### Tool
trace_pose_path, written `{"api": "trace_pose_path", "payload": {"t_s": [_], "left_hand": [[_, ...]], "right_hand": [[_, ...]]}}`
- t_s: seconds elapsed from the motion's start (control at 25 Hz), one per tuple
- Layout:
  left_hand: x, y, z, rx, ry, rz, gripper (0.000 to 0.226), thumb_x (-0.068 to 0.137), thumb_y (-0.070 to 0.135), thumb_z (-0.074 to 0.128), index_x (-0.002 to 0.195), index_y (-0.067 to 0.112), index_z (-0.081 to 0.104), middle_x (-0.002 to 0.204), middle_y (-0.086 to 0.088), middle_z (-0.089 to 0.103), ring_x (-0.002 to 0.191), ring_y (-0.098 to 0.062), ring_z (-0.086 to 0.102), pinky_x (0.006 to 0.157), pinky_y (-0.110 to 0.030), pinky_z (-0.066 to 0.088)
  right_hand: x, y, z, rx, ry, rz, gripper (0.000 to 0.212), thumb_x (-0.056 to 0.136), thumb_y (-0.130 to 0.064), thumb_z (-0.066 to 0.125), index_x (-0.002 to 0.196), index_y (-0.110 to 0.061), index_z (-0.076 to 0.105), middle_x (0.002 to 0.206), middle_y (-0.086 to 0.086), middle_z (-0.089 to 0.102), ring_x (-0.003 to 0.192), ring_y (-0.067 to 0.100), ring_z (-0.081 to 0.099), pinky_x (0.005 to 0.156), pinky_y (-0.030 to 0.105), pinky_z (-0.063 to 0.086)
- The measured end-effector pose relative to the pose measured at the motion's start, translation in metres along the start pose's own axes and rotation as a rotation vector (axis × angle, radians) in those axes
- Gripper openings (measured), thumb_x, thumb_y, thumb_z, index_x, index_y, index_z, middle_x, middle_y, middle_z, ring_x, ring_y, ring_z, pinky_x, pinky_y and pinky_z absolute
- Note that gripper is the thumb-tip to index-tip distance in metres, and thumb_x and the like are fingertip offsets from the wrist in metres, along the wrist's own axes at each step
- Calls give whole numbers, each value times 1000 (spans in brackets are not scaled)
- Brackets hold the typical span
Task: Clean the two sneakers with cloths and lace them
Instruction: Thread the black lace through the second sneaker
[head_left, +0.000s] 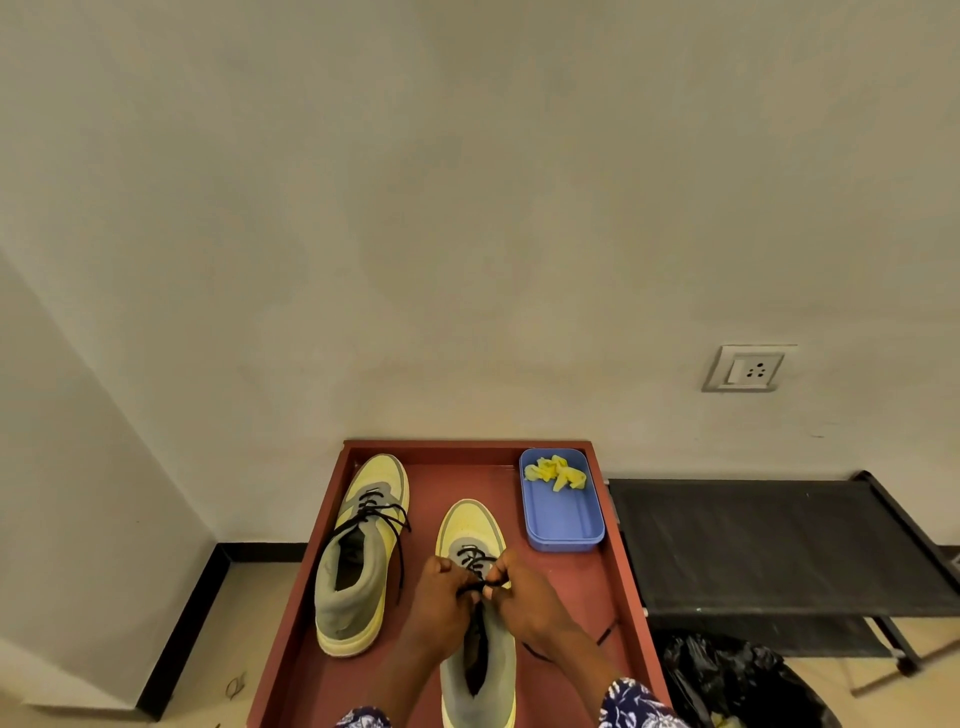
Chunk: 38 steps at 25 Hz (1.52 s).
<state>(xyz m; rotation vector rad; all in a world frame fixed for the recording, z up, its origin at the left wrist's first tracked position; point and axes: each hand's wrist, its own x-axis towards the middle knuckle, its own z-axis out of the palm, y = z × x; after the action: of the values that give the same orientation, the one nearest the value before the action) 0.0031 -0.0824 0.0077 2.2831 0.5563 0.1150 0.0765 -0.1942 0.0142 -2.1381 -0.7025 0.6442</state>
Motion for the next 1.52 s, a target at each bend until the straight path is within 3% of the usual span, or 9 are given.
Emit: {"api": "trace_pose_path", "payload": {"t_s": [0.16,0.24,0.4,0.52,0.64,0.76,0.92,1.04,1.52], "left_hand": [[-4,-1,8,11,46,-33,24,93,8,47,115,2,55,112,1,30,101,-11,33,72,-1,26],[-5,-5,10,69,44,-82,25,95,16,45,116,10,56,121,0,26,112,-17,32,85,-10,19],[-5,-4,8,53,-68,-88,14,93,23,48,102,13,55,123,-7,33,119,-21,39,102,-22,29],[-1,-8,3,103,-107,-79,13,94,33,46,100,22,50,112,-5,40,111,-20,43,93,-25,33],[4,-11,-1,68,-156,-67,22,94,32,46,108,15,52,103,-5,59,93,-21,54,74,-25,40],[5,-7,-5,-37,-129,-86,8,93,23,50,92,16,51,88,0,58,79,-13,51,60,-12,35],[4,-10,-6,-45,-99,-80,11,90,23,55,80,23,49,76,9,53,69,-5,47,58,-11,33],[5,-11,-5,-48,-90,-102,6,90,23,53,86,22,50,79,3,56,72,-12,50,63,-20,37],[6,-10,-4,-213,-216,-220,13,92,26,51,84,15,51,79,0,53,75,-14,47,70,-26,38]], "right_hand": [[-3,-3,0,12,-1,-5,15,90,-9,50,83,-21,44,76,-14,50,68,0,44,59,9,36],[-3,-3,1,23,10,2,17,90,-8,49,81,-22,43,76,-12,50,68,0,44,62,12,36],[0,-5,-1,2,11,0,28,89,-6,49,75,-29,39,75,-13,48,68,0,43,61,12,37],[0,-4,-1,12,-2,6,27,89,-7,48,76,-29,40,75,-12,49,68,1,44,60,13,37],[2,-2,0,65,-1,31,27,89,-7,48,76,-28,41,74,-10,50,67,4,45,62,16,38],[5,-1,2,56,8,43,28,89,-6,49,75,-29,41,73,-10,50,65,4,45,60,16,37],[6,-1,3,50,2,61,27,89,-8,51,75,-30,42,74,-11,51,67,5,47,60,15,37],[7,-2,3,21,-1,56,28,89,-10,51,74,-31,40,74,-12,50,69,6,46,60,15,36],[6,-5,2,-7,-7,41,27,89,-12,52,73,-30,40,75,-13,49,69,0,44,64,15,36]]}}
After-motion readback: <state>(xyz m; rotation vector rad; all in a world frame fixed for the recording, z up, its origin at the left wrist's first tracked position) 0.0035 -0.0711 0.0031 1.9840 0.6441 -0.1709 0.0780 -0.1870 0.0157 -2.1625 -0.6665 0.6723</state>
